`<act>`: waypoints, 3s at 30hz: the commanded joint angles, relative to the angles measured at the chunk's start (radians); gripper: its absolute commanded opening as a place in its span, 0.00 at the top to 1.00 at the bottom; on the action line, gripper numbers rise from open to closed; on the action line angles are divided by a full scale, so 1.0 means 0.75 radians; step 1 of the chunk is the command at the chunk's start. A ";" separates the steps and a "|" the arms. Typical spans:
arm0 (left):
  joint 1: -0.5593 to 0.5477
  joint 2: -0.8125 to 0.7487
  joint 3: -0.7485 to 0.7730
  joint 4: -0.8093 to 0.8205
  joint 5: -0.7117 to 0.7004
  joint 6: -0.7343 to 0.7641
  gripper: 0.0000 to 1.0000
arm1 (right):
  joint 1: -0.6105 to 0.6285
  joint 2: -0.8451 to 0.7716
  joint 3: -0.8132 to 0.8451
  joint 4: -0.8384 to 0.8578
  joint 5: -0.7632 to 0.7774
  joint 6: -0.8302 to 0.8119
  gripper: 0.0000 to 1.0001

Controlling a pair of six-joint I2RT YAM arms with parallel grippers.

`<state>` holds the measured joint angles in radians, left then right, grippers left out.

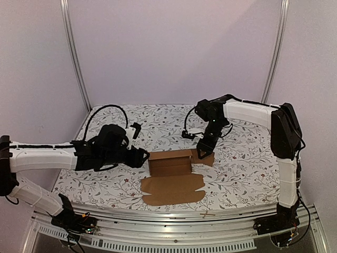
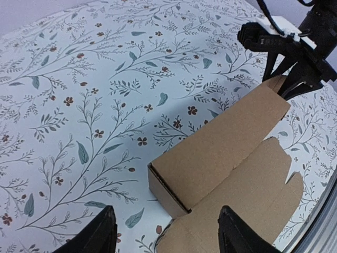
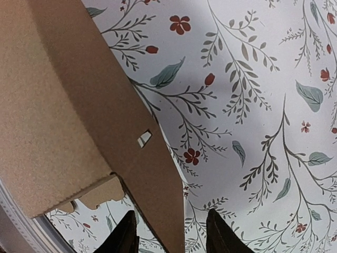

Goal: Fold the paper box

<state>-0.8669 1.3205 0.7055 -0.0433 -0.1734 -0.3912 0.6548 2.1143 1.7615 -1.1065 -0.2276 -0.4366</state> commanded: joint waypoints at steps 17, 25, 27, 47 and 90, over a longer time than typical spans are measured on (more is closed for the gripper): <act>0.104 0.714 0.755 -0.309 0.567 0.422 0.34 | -0.316 -0.368 -0.299 0.047 -0.177 -0.220 0.51; 0.108 0.755 0.699 -0.231 0.607 0.413 0.37 | -0.262 -0.222 -0.364 0.268 0.036 -0.259 0.58; 0.108 0.756 0.690 -0.226 0.610 0.413 0.37 | -0.210 -0.192 -0.371 0.274 0.052 -0.282 0.58; 0.188 0.784 0.564 -0.032 0.750 0.270 0.41 | 0.038 -0.205 -0.427 0.313 -0.181 -0.278 0.54; 0.353 0.821 0.454 0.319 1.112 -0.073 0.48 | 0.148 -0.190 -0.547 1.233 0.000 0.267 0.88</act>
<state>-0.6228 1.9114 1.0592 0.1802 0.6415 -0.4133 0.7513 1.9682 1.3281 -0.2729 -0.2611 -0.3065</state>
